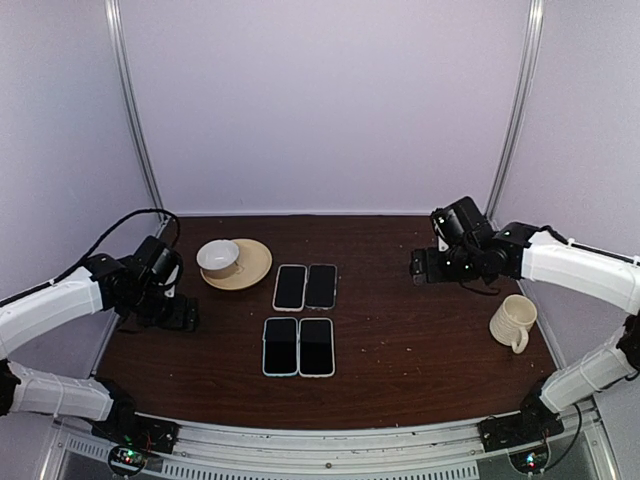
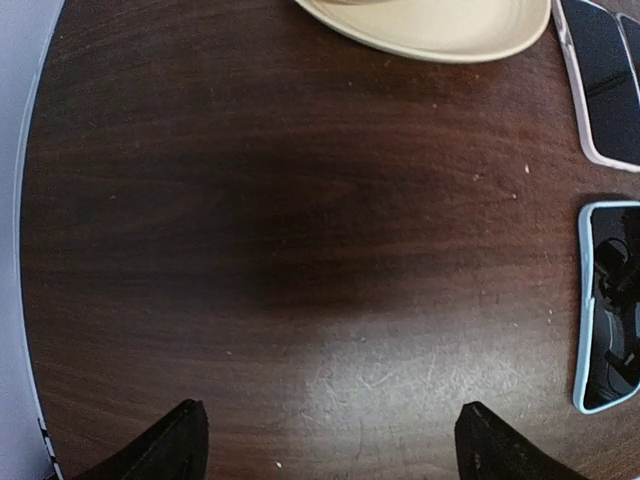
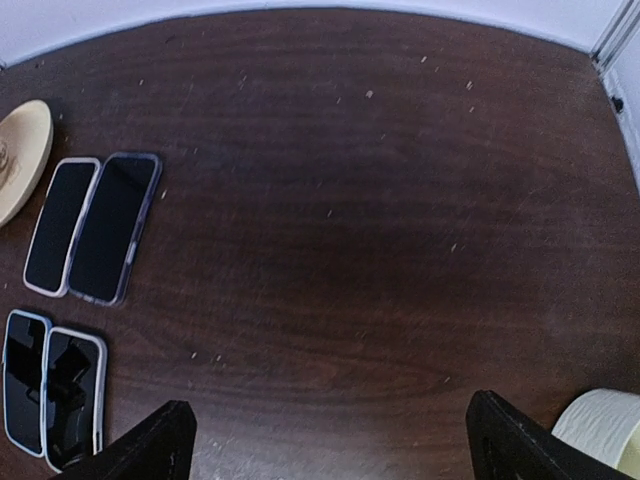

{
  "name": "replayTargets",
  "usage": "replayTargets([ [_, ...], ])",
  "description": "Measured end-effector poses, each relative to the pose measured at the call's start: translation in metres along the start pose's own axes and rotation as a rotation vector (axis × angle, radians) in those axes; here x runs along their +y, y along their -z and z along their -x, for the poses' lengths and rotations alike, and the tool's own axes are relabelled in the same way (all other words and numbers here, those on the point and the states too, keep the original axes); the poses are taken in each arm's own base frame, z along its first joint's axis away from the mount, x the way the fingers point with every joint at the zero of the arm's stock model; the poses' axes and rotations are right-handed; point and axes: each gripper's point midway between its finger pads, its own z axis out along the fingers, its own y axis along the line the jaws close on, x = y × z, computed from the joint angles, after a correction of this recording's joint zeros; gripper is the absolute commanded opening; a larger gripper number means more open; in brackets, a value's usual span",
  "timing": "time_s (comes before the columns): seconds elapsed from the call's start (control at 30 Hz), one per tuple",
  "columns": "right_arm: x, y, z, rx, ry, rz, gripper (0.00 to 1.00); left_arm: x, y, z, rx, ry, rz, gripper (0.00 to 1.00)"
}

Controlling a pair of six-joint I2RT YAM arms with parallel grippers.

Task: Take the phone out of the phone case
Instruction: Adjust the phone with the phone case at the center of the board.

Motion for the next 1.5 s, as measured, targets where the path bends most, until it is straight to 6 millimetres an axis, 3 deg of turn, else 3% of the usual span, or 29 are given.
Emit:
replayTargets([
  [0.2,0.056,0.004,-0.055,0.144,0.054,0.026,0.99,-0.011,0.019,-0.010,0.014,-0.088,-0.059,0.97],
  [0.37,0.106,0.010,-0.090,0.215,0.105,0.066,0.99,-0.008,0.036,0.004,-0.039,-0.150,-0.048,0.98],
  [0.63,0.179,0.013,-0.146,0.343,0.213,0.101,1.00,0.004,0.035,0.002,-0.012,-0.167,0.029,0.98],
  [0.8,0.210,0.020,-0.173,0.397,0.264,0.132,1.00,0.006,0.033,0.000,0.009,-0.173,0.044,0.98],
  [1.17,0.240,0.008,-0.212,0.497,0.293,0.159,0.99,0.007,0.039,0.000,-0.009,-0.168,0.037,0.97],
  [1.5,0.254,-0.010,-0.222,0.510,0.314,0.140,0.99,0.008,0.043,0.001,-0.023,-0.164,0.030,0.97],
])
